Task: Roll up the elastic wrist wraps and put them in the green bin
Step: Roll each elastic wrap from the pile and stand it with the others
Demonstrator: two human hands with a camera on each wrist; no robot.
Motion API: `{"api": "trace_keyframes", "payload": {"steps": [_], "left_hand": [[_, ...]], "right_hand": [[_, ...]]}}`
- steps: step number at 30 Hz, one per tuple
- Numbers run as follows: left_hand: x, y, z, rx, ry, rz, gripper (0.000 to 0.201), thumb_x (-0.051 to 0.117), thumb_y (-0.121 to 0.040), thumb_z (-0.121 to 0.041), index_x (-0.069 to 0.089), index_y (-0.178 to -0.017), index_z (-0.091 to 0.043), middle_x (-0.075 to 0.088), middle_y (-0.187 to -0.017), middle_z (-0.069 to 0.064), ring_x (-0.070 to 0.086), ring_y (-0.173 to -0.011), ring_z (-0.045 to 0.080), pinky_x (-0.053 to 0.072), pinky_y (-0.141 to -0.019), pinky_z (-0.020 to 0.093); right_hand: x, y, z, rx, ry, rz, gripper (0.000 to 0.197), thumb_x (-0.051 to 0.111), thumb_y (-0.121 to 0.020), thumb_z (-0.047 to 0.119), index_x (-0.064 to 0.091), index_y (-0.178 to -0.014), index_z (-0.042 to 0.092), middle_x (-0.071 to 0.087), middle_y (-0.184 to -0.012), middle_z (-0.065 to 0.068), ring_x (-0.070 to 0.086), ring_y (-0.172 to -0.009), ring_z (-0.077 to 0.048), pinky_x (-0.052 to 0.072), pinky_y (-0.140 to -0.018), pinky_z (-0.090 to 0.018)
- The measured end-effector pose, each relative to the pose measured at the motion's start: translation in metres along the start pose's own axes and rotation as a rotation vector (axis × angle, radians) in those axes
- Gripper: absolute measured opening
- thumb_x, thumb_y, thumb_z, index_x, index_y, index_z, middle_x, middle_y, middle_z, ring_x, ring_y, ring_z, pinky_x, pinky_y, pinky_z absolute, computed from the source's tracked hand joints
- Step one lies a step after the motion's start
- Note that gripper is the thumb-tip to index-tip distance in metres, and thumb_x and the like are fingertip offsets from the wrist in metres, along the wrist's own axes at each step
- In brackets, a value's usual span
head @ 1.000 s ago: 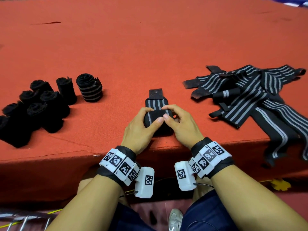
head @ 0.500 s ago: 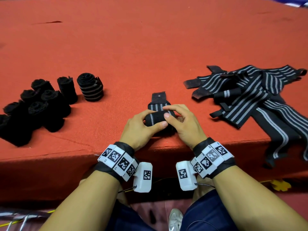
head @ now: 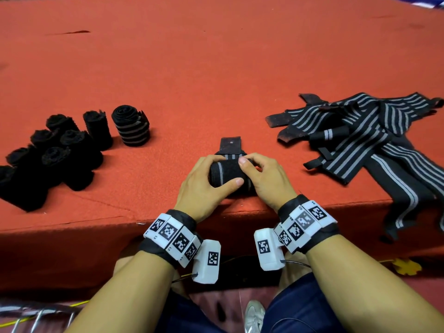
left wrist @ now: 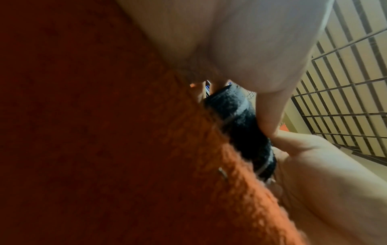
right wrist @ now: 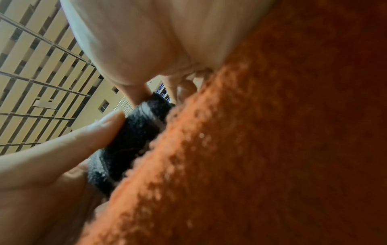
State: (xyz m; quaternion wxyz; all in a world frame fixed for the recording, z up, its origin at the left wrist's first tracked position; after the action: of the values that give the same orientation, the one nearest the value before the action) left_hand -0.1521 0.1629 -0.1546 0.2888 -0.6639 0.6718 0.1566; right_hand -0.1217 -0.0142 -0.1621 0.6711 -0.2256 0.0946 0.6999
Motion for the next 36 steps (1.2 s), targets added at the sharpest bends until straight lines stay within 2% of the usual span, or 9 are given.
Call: {"api": "trace_keyframes", "payload": {"steps": [4,9,15,19,21,25,27,29,36], "left_hand": [[-0.001,-0.003,0.002,-0.067,0.050,-0.002,0.037,0.071,-0.084,-0.059,0.061,-0.113,-0.038,0.071,-0.097,-0.016,0.066,-0.091,-0.001,0.051,-0.082,0.029],[-0.001,-0.008,0.000,-0.101,0.105,-0.029,0.027,0.064,-0.090,-0.060,0.063,-0.103,-0.036,0.072,-0.087,-0.015,0.066,-0.081,-0.003,0.051,-0.076,0.027],[0.002,-0.004,0.000,-0.107,0.018,-0.037,0.041,0.050,-0.090,-0.072,0.057,-0.110,-0.037,0.070,-0.092,-0.013,0.068,-0.087,0.010,0.055,-0.085,0.043],[0.004,0.000,-0.003,-0.031,-0.043,-0.015,0.056,0.043,-0.080,-0.078,0.047,-0.124,-0.045,0.064,-0.118,-0.019,0.063,-0.101,0.007,0.049,-0.086,0.035],[0.001,0.000,-0.001,-0.023,-0.015,0.003,0.051,0.045,-0.081,-0.076,0.049,-0.122,-0.047,0.065,-0.114,-0.021,0.064,-0.100,0.005,0.050,-0.085,0.034],[-0.001,-0.006,0.000,-0.067,0.015,-0.009,0.027,0.053,-0.096,-0.061,0.064,-0.110,-0.041,0.072,-0.095,-0.018,0.067,-0.092,0.003,0.053,-0.085,0.035],[-0.001,-0.011,-0.001,-0.091,0.003,-0.022,0.029,0.051,-0.097,-0.060,0.066,-0.107,-0.038,0.072,-0.092,-0.016,0.068,-0.091,0.007,0.053,-0.084,0.035],[0.001,-0.014,-0.001,-0.106,-0.009,-0.017,0.030,0.049,-0.098,-0.061,0.066,-0.106,-0.037,0.072,-0.091,-0.014,0.067,-0.090,0.010,0.053,-0.086,0.039],[0.007,-0.001,-0.002,-0.026,-0.102,-0.014,0.043,0.052,-0.094,-0.063,0.046,-0.132,-0.043,0.054,-0.122,-0.015,0.058,-0.107,0.012,0.046,-0.090,0.038]], "right_hand": [[0.000,0.004,0.001,-0.012,-0.017,0.010,0.031,0.056,-0.096,0.048,0.072,-0.104,0.022,0.070,-0.104,0.005,0.066,-0.097,-0.015,0.053,-0.091,-0.046],[-0.001,0.006,-0.003,-0.069,-0.241,0.120,0.049,0.064,-0.087,0.042,0.056,-0.134,0.031,0.067,-0.124,0.002,0.069,-0.106,-0.018,0.056,-0.094,-0.043],[0.000,0.004,-0.001,-0.079,-0.184,0.085,0.031,0.058,-0.093,0.042,0.066,-0.119,0.028,0.073,-0.110,0.006,0.069,-0.103,-0.012,0.056,-0.092,-0.040],[0.003,0.004,0.000,-0.055,-0.090,0.002,0.032,0.051,-0.092,0.052,0.071,-0.102,0.029,0.075,-0.093,0.007,0.070,-0.091,-0.011,0.055,-0.088,-0.046],[0.003,0.005,0.002,-0.039,-0.064,-0.018,0.036,0.050,-0.092,0.057,0.072,-0.098,0.030,0.075,-0.087,0.007,0.070,-0.085,-0.011,0.055,-0.084,-0.045],[0.002,0.008,0.002,-0.053,-0.082,-0.009,0.041,0.057,-0.085,0.062,0.069,-0.112,0.033,0.071,-0.105,0.008,0.070,-0.090,-0.016,0.056,-0.087,-0.047],[0.001,0.009,0.001,-0.072,-0.160,0.032,0.048,0.065,-0.081,0.056,0.065,-0.123,0.032,0.063,-0.118,0.003,0.069,-0.096,-0.025,0.056,-0.089,-0.050],[0.001,0.008,-0.002,-0.095,-0.187,0.071,0.048,0.068,-0.081,0.049,0.064,-0.125,0.032,0.061,-0.122,0.001,0.068,-0.106,-0.021,0.054,-0.095,-0.050],[0.004,0.004,-0.003,-0.059,-0.074,-0.006,0.045,0.055,-0.083,0.062,0.065,-0.116,0.033,0.072,-0.107,0.010,0.067,-0.102,-0.010,0.053,-0.095,-0.044]]}}
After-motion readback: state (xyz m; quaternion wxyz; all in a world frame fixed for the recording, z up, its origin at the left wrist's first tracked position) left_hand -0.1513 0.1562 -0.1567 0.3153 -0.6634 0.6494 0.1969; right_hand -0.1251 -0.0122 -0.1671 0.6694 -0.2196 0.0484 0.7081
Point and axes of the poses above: each hand's wrist, its own y-axis away from the middle knuckle, its own x-axis out of the palm, z = x × y, the point moved 1 cm from there along -y, towards the middle knuckle
